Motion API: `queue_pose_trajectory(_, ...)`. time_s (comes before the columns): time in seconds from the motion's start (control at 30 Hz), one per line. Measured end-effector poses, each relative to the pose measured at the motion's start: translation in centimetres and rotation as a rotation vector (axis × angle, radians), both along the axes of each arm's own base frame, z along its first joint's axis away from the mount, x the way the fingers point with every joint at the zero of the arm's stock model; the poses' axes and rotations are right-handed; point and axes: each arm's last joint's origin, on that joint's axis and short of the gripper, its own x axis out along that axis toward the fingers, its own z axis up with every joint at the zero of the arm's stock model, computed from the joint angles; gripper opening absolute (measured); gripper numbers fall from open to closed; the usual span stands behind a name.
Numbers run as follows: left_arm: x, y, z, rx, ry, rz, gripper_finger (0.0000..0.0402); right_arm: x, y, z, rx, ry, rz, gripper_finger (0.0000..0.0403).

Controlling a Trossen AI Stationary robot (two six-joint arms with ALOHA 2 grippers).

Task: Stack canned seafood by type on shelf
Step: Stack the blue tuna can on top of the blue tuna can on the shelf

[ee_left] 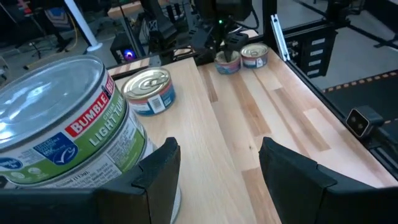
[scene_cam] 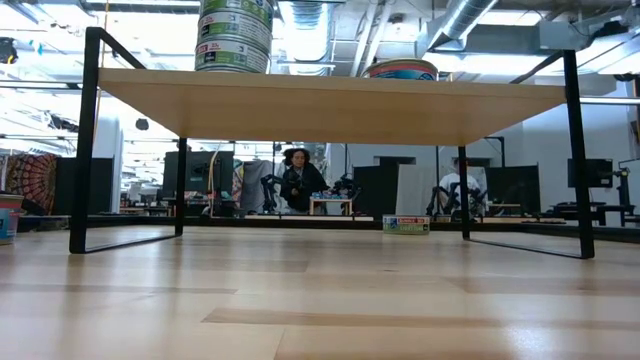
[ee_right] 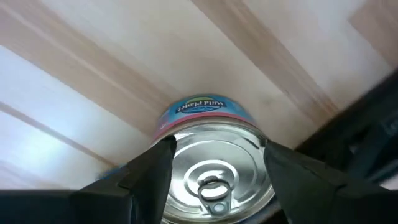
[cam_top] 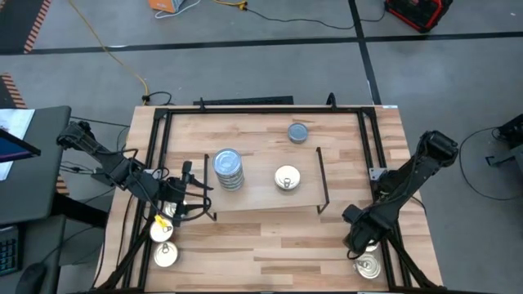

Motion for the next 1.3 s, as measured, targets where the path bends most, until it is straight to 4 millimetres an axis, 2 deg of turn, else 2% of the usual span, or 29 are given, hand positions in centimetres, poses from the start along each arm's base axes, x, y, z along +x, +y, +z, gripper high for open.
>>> queue_pose_trajectory(0.23, 0.1, 0.0, 0.3, -0.007, -0.025, -0.002, 0.021, 2.8, -0.5, 0.1, -0.017, -0.263, 0.053, 0.0285)
queue_pose_trajectory(0.3, 0.1, 0.0, 0.3, -0.007, -0.024, -0.002, 0.021, 3.3, -0.5, 0.3, -0.004, -0.293, 0.069, 0.0285)
queue_pose_trajectory(0.7, 0.1, 0.0, 0.2, -0.003, -0.02, -0.002, 0.021, 3.2, -0.1, 2.9, -0.04, -0.227, 0.068, 0.0285)
queue_pose_trajectory(0.93, 0.1, -0.1, 0.2, -0.007, -0.018, -0.009, 0.021, 1.7, -1.0, 2.1, -0.122, -0.097, 0.063, 0.0279)
queue_pose_trajectory(1.1, 0.0, -0.1, 0.2, -0.009, -0.014, -0.027, 0.021, 1.3, -0.8, 2.0, -0.146, -0.108, 0.11, 0.0243)
queue_pose_trajectory(1.3, 0.0, -0.1, 0.2, -0.01, -0.014, -0.027, 0.021, 0.2, -0.7, 1.3, -0.185, -0.13, 0.146, 0.0157)
